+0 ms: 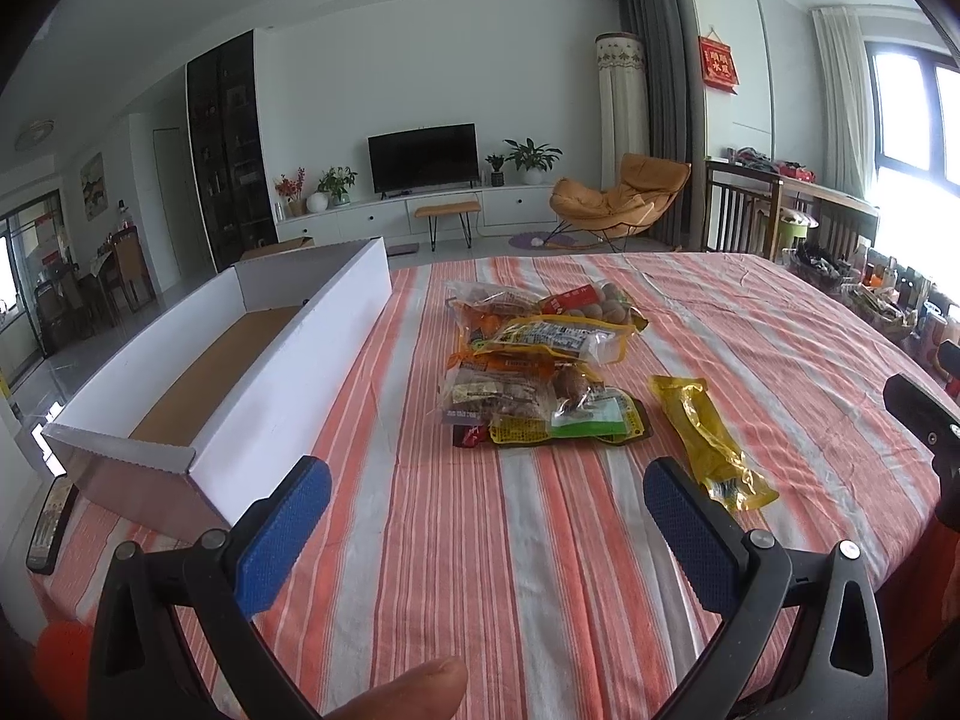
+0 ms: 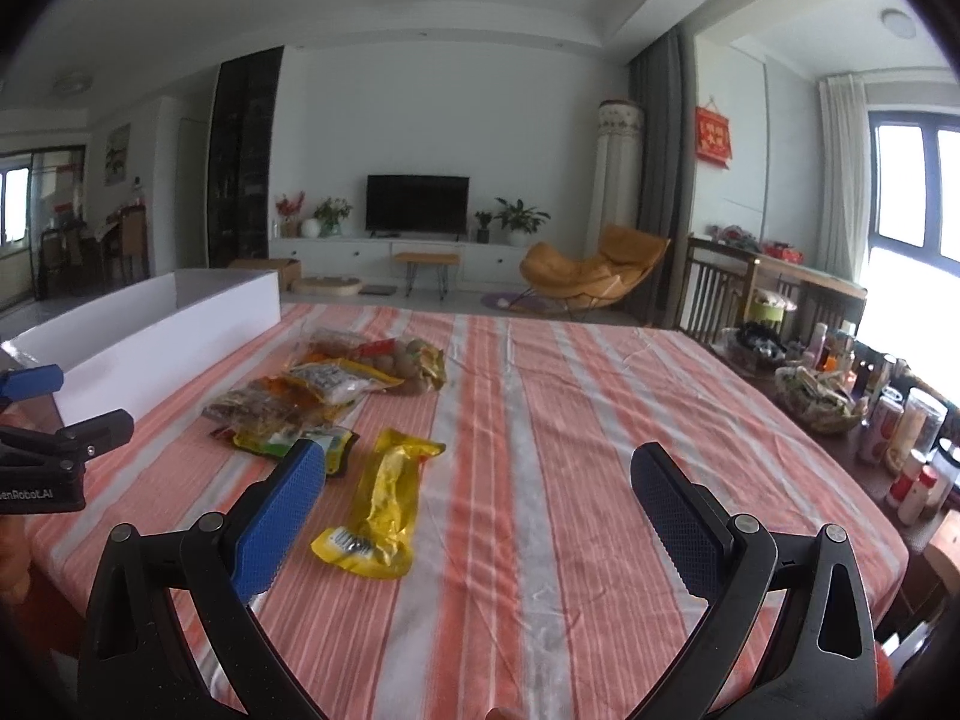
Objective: Organize snacks
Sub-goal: 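Move both tools toward the snack pile on the table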
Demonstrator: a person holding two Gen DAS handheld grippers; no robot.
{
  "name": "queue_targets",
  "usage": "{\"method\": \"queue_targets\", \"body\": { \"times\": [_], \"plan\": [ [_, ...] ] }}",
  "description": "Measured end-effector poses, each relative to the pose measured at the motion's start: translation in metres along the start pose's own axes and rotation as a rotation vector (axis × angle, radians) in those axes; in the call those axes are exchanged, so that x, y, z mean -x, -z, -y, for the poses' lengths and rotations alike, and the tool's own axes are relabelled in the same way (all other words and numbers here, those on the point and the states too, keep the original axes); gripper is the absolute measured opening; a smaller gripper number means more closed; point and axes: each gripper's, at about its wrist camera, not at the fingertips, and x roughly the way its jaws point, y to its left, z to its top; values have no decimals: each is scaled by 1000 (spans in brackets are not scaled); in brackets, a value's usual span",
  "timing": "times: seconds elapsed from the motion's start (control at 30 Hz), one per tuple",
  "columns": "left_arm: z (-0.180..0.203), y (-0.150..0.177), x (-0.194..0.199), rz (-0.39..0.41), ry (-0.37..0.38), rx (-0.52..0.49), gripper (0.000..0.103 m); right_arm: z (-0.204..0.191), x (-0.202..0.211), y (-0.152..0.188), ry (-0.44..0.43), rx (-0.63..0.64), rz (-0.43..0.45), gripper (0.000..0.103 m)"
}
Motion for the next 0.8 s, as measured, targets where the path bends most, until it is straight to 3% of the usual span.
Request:
{"method": "queue_targets", "body": {
  "times": [0.33, 0.57, 0.8],
  "plan": [
    [-29, 1, 25, 69, -81, -13, 103, -16, 17, -11, -39, 39, 59, 102],
    [-44, 13, 3, -16, -77, 64, 103, -18, 2, 2, -39, 62, 8, 102],
    [-38, 25, -6, -52, -84, 41, 103, -8, -14, 18, -27, 48, -62, 102]
  ]
}}
